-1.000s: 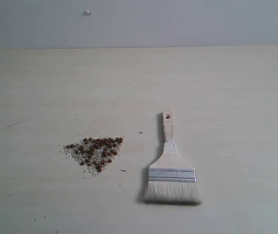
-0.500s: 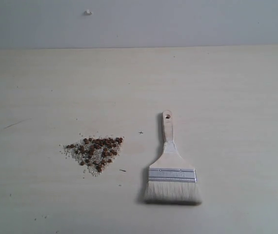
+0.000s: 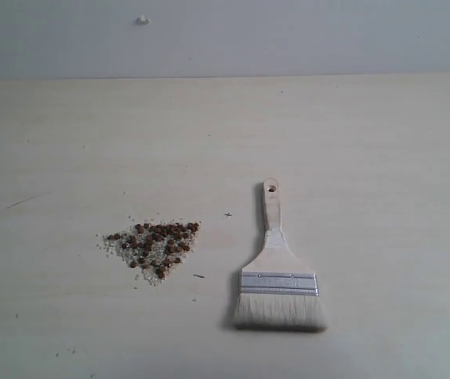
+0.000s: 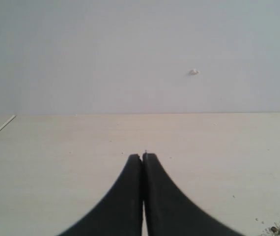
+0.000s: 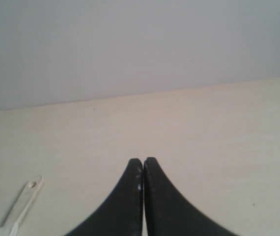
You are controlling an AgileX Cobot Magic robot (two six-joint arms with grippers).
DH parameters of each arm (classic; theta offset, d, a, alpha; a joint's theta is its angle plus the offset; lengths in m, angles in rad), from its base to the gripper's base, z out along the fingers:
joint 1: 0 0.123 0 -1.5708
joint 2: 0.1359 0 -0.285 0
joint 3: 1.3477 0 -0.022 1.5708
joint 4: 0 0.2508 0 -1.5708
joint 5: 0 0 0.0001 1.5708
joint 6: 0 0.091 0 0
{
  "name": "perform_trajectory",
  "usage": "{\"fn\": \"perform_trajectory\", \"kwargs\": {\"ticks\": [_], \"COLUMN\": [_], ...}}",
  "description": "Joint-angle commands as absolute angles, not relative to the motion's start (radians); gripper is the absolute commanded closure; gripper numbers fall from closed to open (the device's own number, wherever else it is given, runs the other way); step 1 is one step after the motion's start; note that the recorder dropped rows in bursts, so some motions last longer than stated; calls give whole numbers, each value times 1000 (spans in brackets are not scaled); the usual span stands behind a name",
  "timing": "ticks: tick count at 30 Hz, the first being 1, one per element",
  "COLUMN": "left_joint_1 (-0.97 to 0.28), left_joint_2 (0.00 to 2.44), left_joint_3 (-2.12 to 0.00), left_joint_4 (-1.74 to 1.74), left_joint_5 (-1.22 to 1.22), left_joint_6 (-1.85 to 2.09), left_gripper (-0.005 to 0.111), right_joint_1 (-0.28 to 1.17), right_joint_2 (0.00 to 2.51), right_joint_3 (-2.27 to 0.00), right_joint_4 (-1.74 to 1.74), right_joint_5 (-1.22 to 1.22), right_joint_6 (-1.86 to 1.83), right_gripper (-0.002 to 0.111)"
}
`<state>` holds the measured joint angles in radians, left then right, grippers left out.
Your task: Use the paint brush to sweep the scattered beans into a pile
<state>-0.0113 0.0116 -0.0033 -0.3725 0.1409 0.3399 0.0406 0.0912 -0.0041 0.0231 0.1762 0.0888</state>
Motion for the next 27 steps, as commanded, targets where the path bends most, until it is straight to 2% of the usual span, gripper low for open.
{"fn": "perform_trajectory", "kwargs": {"ticks": [1, 27], "left_joint_1": [-16, -16], "left_joint_2": [6, 6], "left_joint_3": [0, 0], "left_joint_4": [-377, -377], "left_joint_5": [140, 140], "left_joint_6": [337, 337], "left_gripper": [107, 107], "right_joint_1": [35, 35], "right_joint_2": [85, 85], "right_joint_3": [0, 0], "right_joint_4": [22, 22], "right_joint_5": [285, 285], "right_joint_6": [105, 107], "right_gripper": [108, 108]}}
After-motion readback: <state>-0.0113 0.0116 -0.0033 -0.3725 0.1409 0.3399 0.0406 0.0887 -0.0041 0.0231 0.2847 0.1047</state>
